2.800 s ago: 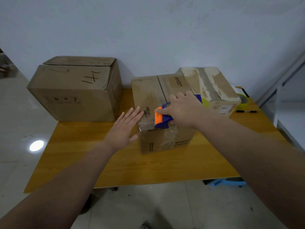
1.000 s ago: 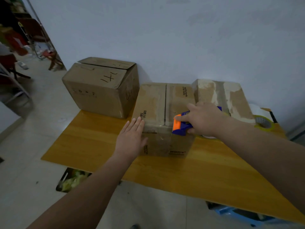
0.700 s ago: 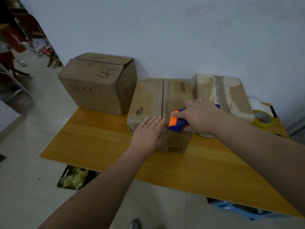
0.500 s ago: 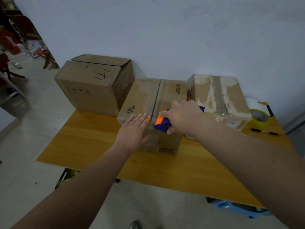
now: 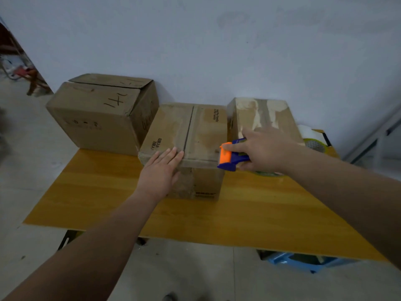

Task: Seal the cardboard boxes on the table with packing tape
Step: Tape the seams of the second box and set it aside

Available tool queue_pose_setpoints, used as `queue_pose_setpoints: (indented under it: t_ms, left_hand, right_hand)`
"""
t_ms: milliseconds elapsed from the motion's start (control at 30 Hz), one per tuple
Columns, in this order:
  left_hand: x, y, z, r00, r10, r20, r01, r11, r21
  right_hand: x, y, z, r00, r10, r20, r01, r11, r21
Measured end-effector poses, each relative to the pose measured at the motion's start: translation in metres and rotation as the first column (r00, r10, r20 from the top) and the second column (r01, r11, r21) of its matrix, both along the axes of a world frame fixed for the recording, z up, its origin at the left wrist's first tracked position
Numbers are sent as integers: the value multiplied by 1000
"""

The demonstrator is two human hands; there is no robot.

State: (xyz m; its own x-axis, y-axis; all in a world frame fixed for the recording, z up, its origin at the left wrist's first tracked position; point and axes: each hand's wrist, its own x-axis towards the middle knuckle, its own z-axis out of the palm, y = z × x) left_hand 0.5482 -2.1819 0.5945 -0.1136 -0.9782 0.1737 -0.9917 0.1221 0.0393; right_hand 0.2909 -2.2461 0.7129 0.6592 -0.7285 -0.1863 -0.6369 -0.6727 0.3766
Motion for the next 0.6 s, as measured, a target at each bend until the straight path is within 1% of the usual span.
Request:
queue_pose_setpoints:
  t_ms: [100,233,300,333,400,467,533,600]
  left_hand:
    - [-4,1,-1,1000,8,-19,-8,1000,-4]
    - [-18,2,2,994,98,43,-99,995,32]
    - [-47,1,2,996,48,81,-52,998,47]
    - [-63,1,1,998,6,61,-9,998,55]
    - [-82,-2,-2,1000,-20,-13,21,998,52]
    - [-73,-2,-3,999,-38,-3,38,999,37]
    - [-50,1,-3,998,-56,41,55,998,34]
    - [-29,5,-2,998,-45,49,44,999,20]
  right_hand:
    - [6,-2,-14,999,19,-27,-19,1000,-11]
    - [8,-5,-19,1000,21,-19,-21,999,-28]
    - [10,-3,-19,999,32,-35,-33,999,-24]
    - [11,-2,-20,998,42,-50,-43,999,-31]
    - [12,-1,-17,996,51,-76,-55,996,-63]
    - [13,0,-15,996,40,-82,-45,997,-55]
    - [17,5,-16,998,7,-70,-8,1000,-7]
    - [29,11,-21,999,0,-37,2,999,38]
